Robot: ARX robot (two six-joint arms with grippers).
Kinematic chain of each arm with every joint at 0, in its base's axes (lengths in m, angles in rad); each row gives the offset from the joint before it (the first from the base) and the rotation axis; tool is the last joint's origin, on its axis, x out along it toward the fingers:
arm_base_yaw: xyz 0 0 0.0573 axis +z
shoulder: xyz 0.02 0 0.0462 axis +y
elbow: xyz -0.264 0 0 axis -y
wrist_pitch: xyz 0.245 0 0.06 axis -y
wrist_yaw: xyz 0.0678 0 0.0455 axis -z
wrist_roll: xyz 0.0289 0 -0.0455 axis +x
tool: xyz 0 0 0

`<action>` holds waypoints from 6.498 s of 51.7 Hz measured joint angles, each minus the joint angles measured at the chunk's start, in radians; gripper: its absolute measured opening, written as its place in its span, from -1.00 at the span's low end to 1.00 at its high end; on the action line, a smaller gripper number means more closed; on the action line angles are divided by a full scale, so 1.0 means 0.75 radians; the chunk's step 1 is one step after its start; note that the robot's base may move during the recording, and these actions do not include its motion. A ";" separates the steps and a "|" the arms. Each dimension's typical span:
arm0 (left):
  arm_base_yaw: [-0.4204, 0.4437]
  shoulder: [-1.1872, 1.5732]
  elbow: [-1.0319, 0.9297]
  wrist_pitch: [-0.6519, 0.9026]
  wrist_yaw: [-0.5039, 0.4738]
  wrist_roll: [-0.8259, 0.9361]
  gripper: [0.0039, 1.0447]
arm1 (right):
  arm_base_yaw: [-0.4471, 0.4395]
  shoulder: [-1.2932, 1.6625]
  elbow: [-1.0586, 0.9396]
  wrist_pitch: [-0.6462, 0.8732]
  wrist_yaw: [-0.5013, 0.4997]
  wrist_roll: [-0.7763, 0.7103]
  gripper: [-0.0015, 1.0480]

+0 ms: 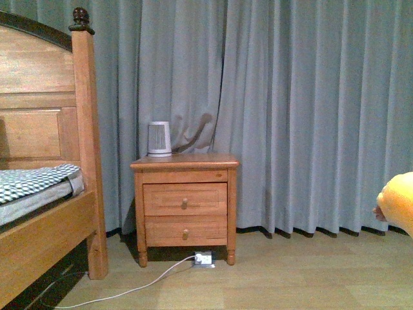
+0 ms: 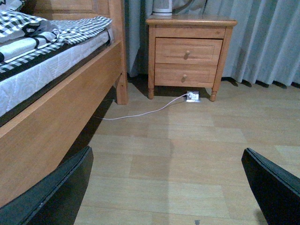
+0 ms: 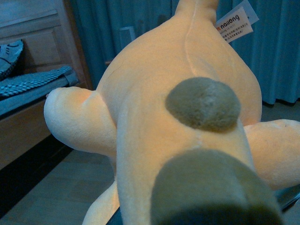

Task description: Put away toys

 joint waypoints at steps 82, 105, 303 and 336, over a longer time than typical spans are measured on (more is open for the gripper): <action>-0.001 -0.001 0.000 0.000 0.001 -0.001 0.89 | 0.000 0.001 0.000 0.000 0.004 0.000 -0.80; -0.001 -0.001 0.000 0.000 0.001 -0.001 0.88 | 0.001 0.000 0.000 0.000 0.006 0.000 -0.80; -0.001 -0.002 0.000 0.000 0.001 0.000 0.89 | 0.001 -0.003 0.000 0.000 0.003 -0.001 -0.80; -0.001 -0.002 0.000 0.000 0.001 0.000 0.89 | 0.001 -0.003 0.000 0.000 0.004 0.000 -0.80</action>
